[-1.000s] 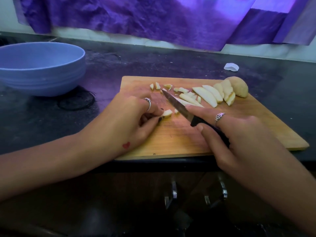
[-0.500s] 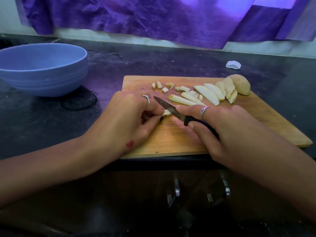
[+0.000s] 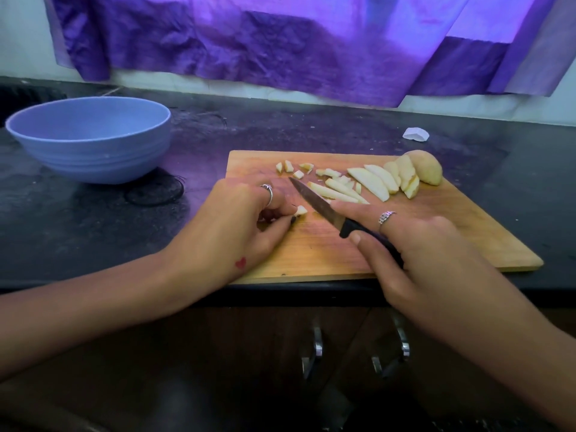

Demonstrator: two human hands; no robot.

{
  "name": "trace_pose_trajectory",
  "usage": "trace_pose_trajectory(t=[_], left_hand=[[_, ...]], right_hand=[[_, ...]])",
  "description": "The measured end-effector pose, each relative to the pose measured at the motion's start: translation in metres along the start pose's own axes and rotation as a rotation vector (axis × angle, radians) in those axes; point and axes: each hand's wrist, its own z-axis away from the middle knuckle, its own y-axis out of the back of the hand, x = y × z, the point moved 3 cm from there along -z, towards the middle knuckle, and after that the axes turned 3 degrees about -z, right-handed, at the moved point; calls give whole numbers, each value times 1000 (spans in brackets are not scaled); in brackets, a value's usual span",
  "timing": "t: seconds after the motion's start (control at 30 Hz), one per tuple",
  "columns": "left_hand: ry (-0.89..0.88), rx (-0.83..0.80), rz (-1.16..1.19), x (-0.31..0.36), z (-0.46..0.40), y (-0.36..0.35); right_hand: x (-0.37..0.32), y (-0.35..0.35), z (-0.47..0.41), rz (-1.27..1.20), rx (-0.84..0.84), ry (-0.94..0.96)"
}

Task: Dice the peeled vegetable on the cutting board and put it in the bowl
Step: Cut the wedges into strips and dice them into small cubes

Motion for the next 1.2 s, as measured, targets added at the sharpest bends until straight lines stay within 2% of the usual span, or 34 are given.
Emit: trace_pose_trajectory(t=[0.43, 0.6, 0.7, 0.87, 1.2], left_hand=[[24, 11, 42, 0, -1, 1], [21, 16, 32, 0, -2, 0], [32, 4, 47, 1, -1, 1], [24, -17, 39, 1, 0, 3], [64, 13, 132, 5, 0, 6]], right_hand=[[-5, -8, -28, 119, -113, -44], [-5, -2, -14, 121, -160, -32], [-3, 2, -3, 99, -138, -48], [-4, -3, 1, -22, 13, -13], [-14, -5, -17, 37, -85, -45]])
